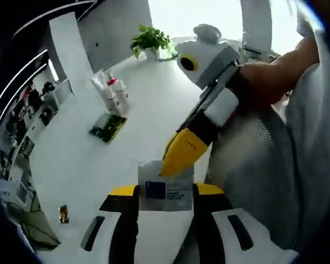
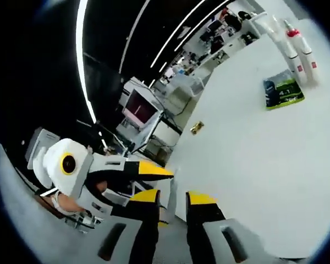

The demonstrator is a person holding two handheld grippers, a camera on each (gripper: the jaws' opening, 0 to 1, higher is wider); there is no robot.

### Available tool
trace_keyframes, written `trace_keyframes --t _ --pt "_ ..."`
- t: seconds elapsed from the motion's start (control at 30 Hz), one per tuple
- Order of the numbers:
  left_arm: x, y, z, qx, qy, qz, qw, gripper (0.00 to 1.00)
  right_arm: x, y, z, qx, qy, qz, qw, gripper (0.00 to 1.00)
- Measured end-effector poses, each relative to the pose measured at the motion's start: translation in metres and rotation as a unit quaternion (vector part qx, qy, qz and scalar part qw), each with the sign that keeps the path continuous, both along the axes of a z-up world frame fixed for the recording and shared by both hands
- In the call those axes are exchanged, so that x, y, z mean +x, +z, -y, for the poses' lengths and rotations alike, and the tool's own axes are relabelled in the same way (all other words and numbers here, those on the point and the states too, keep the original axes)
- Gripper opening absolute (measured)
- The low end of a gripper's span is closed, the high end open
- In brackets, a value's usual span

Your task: Arrange the skincare products in the storage area until every visible bottle or jar stands upright without overlapping.

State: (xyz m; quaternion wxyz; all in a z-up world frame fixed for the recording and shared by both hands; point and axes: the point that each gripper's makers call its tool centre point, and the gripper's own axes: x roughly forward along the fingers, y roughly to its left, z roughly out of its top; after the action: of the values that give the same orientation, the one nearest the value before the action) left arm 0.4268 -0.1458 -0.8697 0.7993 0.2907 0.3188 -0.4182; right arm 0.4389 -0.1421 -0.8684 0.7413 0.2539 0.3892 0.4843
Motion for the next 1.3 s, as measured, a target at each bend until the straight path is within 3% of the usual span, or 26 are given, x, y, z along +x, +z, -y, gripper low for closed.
trace_keyframes --t 0.07,0.2,0.37,0.47,0.63,0.7,0.8,0.87,0.93,0.97,1.0,1.03,1.07,1.13,1.2,1.3 --pt "-0.003 0.002 0.005 0.002 -0.008 0.003 1.0 0.35 -0.004 -0.003 -0.001 -0.007 0.01 -0.003 0.9999 0.0" --pt "-0.004 0.002 0.008 0.006 -0.017 0.005 0.9998 0.35 -0.007 -0.002 -0.002 0.0 0.021 -0.008 0.9998 0.0" --pt "-0.007 0.001 0.008 -0.024 -0.017 -0.016 0.9994 0.36 -0.012 -0.001 0.0 0.009 0.037 -0.019 0.9991 0.0" --pt "-0.011 0.005 0.005 -0.078 -0.002 -0.051 0.9957 0.36 -0.016 0.003 -0.002 0.022 0.047 -0.023 0.9984 0.0" --pt "-0.011 0.011 -0.009 -0.156 0.033 -0.101 0.9819 0.4 -0.016 0.015 -0.001 0.06 0.052 -0.024 0.9965 0.0" --pt "-0.011 0.018 -0.011 -0.203 0.044 -0.123 0.9703 0.39 -0.017 0.015 -0.002 0.06 0.058 -0.021 0.9963 0.0" --pt "-0.013 0.029 -0.016 -0.282 0.067 -0.167 0.9425 0.4 -0.02 0.019 -0.003 0.073 0.068 -0.017 0.9949 0.0" --pt "-0.011 0.027 -0.024 -0.294 0.08 -0.18 0.9351 0.4 -0.03 0.027 -0.008 0.094 0.099 -0.017 0.9905 0.0" --pt "-0.01 0.025 -0.029 -0.298 0.083 -0.185 0.9328 0.39 -0.038 0.031 -0.011 0.107 0.119 -0.024 0.9868 0.0" --pt "-0.013 0.026 -0.029 -0.307 0.085 -0.199 0.9269 0.36 -0.045 0.032 -0.013 0.112 0.138 -0.03 0.9836 0.0" --pt "-0.02 0.029 -0.025 -0.325 0.071 -0.224 0.9159 0.33 -0.047 0.033 -0.014 0.111 0.142 -0.028 0.9831 0.0" --pt "-0.025 0.031 -0.023 -0.331 0.058 -0.236 0.9119 0.29 -0.048 0.036 -0.016 0.119 0.149 -0.015 0.9815 0.0" --pt "-0.038 0.036 -0.016 -0.351 0.034 -0.272 0.8952 0.24 -0.052 0.04 -0.017 0.129 0.161 -0.014 0.9783 0.0" --pt "-0.047 0.037 -0.014 -0.351 0.027 -0.3 0.8865 0.18 -0.058 0.045 -0.017 0.14 0.173 -0.018 0.9747 0.0" --pt "-0.047 0.033 -0.013 -0.344 0.026 -0.295 0.8909 0.13 -0.064 0.049 -0.018 0.149 0.19 -0.012 0.9702 0.0" --pt "-0.057 0.039 -0.009 -0.365 0.03 -0.342 0.8655 0.04 -0.067 0.043 -0.019 0.135 0.198 -0.009 0.9707 0.0"
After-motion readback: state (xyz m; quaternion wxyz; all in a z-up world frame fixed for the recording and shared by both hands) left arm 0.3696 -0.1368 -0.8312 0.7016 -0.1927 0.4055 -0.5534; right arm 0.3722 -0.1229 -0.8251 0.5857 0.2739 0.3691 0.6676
